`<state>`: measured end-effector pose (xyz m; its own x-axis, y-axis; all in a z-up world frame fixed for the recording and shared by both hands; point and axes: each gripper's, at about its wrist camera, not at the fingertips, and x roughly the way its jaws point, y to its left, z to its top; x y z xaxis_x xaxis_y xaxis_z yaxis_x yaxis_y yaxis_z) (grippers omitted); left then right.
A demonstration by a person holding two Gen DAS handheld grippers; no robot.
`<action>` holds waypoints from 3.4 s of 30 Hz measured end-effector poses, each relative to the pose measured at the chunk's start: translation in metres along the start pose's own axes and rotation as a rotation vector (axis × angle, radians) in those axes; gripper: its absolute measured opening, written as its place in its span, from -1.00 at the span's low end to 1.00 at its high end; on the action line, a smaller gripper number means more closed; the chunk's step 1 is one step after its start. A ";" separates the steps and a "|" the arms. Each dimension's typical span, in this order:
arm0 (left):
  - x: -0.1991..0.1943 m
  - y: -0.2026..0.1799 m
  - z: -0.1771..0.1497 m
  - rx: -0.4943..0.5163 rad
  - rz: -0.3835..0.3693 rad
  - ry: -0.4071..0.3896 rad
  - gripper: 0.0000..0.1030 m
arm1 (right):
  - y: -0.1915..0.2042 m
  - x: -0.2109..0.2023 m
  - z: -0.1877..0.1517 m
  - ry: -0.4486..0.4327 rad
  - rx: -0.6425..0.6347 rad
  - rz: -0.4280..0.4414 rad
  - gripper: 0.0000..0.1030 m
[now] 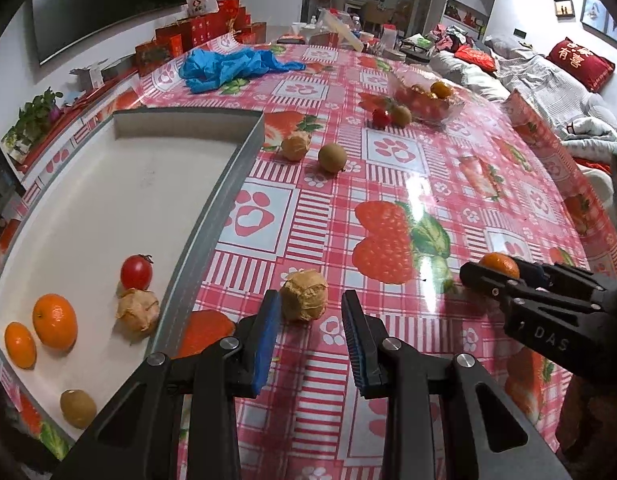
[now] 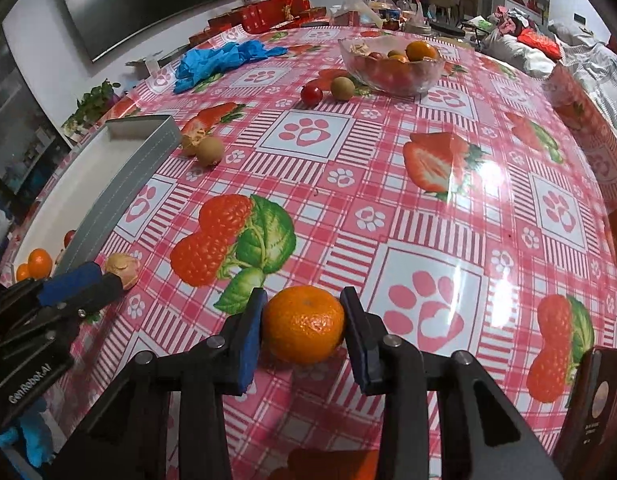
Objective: Organize fruits
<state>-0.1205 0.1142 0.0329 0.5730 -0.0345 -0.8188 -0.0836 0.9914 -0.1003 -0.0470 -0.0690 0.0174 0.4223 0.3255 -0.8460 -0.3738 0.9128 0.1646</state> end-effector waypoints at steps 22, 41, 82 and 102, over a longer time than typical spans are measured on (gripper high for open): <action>0.024 -0.001 0.005 -0.017 0.009 0.045 -0.35 | 0.001 -0.003 -0.005 0.012 0.004 0.007 -0.21; 0.003 0.004 0.008 -0.028 -0.036 0.007 -0.48 | 0.003 -0.007 -0.005 0.021 0.012 0.024 -0.21; -0.042 0.129 0.034 -0.147 0.151 -0.083 -0.48 | 0.169 -0.006 0.073 0.017 -0.247 0.233 -0.21; -0.015 0.161 0.021 -0.209 0.197 -0.006 -0.48 | 0.211 0.043 0.070 0.129 -0.268 0.265 -0.18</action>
<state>-0.1257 0.2773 0.0409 0.5337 0.1572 -0.8309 -0.3591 0.9317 -0.0544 -0.0492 0.1546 0.0513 0.1820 0.4919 -0.8514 -0.6653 0.6992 0.2617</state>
